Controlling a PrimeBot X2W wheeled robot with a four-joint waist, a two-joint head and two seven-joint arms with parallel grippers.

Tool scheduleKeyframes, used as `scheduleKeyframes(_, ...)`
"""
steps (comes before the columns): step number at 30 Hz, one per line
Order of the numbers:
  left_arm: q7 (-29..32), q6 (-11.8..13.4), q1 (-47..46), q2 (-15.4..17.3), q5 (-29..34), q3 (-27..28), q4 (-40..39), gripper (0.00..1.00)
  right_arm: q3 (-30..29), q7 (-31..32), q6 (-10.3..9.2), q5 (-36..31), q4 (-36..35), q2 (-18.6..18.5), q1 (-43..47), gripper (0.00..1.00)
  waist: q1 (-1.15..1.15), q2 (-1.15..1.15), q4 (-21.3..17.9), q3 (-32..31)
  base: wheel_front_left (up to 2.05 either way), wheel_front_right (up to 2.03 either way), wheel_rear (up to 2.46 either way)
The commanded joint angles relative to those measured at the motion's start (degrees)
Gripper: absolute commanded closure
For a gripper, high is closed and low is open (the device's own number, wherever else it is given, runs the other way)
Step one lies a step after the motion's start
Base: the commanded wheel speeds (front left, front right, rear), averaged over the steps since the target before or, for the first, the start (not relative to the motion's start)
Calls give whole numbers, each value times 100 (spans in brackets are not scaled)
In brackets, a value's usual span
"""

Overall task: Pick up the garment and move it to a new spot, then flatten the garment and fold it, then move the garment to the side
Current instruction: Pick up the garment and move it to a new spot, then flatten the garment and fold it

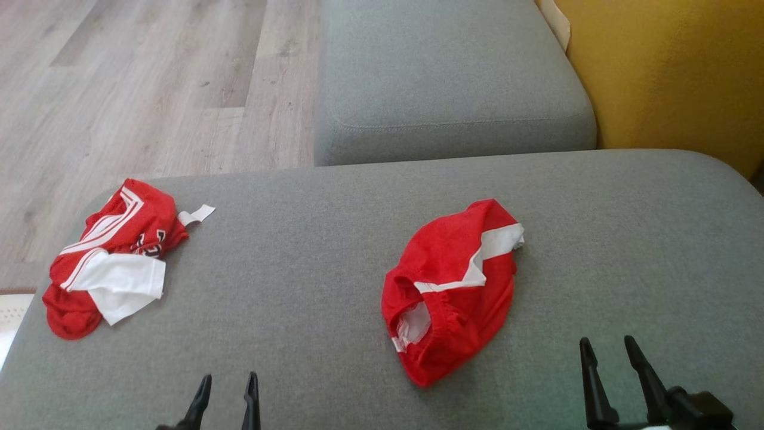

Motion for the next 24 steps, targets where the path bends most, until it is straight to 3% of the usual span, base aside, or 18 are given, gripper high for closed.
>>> scheduleKeyframes(1, -71, 31, -240, -88, 95, 238, -236, 0, 129, -15, -5, -18, -240, -36, -181, 0, 0, 0, -5, -17, 0, 0, 0)
scheduleKeyframes(10, -71, -205, -370, -174, 258, 253, -180, 0, 215, -15, -5, -52, -242, -36, -167, 0, 0, 0, -25, -16, 0, 0, 0)
scheduleKeyframes(24, -71, -295, -468, -206, 381, 252, -100, 0, 248, -15, -5, -36, -228, -36, -210, 0, 0, 0, -21, -26, 0, 0, 0)
